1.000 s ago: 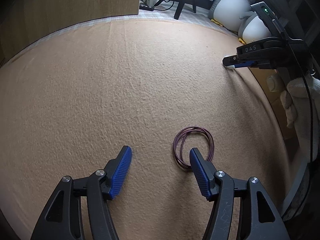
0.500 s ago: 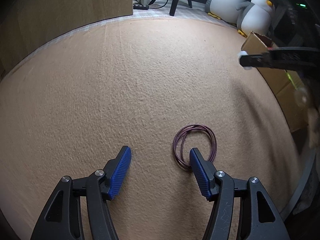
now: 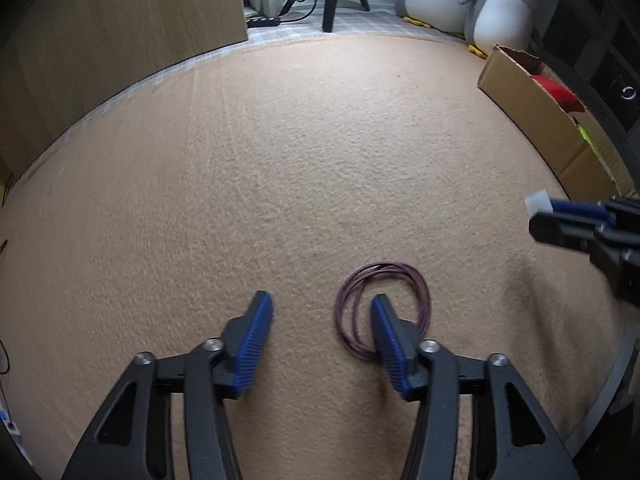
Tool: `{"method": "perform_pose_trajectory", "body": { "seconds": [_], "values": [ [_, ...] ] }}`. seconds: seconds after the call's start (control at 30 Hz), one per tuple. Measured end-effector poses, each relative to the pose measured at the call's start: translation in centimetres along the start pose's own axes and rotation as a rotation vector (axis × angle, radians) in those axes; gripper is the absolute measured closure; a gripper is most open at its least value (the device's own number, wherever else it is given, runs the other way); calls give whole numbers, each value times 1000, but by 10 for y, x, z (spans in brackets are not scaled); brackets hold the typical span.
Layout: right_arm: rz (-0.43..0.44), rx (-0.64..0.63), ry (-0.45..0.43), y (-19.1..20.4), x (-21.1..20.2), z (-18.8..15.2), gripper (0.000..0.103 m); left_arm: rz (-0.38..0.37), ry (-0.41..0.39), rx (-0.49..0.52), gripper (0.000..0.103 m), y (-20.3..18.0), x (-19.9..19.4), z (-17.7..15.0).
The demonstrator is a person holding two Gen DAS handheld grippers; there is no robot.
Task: Organize objects
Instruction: 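Close the left gripper on the rubber band ring, then carry the rubber band with the left gripper while the right carries the eraser to the box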
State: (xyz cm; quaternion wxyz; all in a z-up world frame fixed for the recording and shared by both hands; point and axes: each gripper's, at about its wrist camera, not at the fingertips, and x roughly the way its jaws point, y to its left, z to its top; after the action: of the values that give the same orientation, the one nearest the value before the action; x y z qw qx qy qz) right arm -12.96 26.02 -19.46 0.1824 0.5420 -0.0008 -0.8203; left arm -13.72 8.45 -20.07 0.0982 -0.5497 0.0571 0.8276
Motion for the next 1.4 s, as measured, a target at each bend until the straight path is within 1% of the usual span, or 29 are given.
{"method": "perform_pose_trajectory", "body": {
  "seconds": [0.07, 0.1, 0.17, 0.2, 0.23, 0.27, 0.3, 0.37, 0.43, 0.63, 0.8, 0.9, 1.0, 1.13, 1.27, 1.4],
  "values": [
    [5, 14, -4, -3, -1, -6, 86, -9, -6, 13, 71, -5, 0, 1],
    [5, 18, -5, -4, -2, -7, 86, -15, -6, 14, 76, -6, 0, 2],
    [8, 32, -10, -7, -4, -9, 86, -35, -3, 13, 93, -9, 1, 4],
    [9, 36, -14, -9, -6, -10, 86, -46, -1, 10, 97, -9, 2, 5],
    [8, 40, -20, -10, -8, -10, 86, -59, 1, 3, 99, -9, 3, 6],
    [7, 41, -25, -12, -10, -10, 86, -80, 2, -11, 99, -8, 3, 7],
    [6, 42, -29, -12, -11, -11, 86, -114, 5, -36, 99, -5, 4, 7],
    [6, 46, -37, -15, -14, -12, 86, -155, 10, -94, 99, 3, 5, 7],
    [9, 55, -44, -18, -17, -13, 86, -174, 10, -124, 99, 7, 4, 6],
    [17, 73, -67, -25, -26, -17, 86, -161, -43, -135, 99, 10, -21, 6],
    [24, 82, -87, -30, -36, -17, 86, -152, -97, -125, 99, 10, -49, 11],
    [28, 89, -103, -32, -43, -17, 86, -160, -135, -123, 99, 6, -67, 19],
    [29, 97, -128, -38, -57, -18, 86, -167, -170, -101, 99, -5, -81, 30],
    [11, 104, -163, -47, -76, -19, 86, -194, -203, -70, 99, -23, -94, 45],
    [-11, 126, -197, -65, -96, -21, 86, -227, -227, -37, 99, -51, -100, 64],
    [-43, 158, -223, -91, -114, -25, 86, -258, -251, 4, 99, -86, -104, 84]
  ]
}}
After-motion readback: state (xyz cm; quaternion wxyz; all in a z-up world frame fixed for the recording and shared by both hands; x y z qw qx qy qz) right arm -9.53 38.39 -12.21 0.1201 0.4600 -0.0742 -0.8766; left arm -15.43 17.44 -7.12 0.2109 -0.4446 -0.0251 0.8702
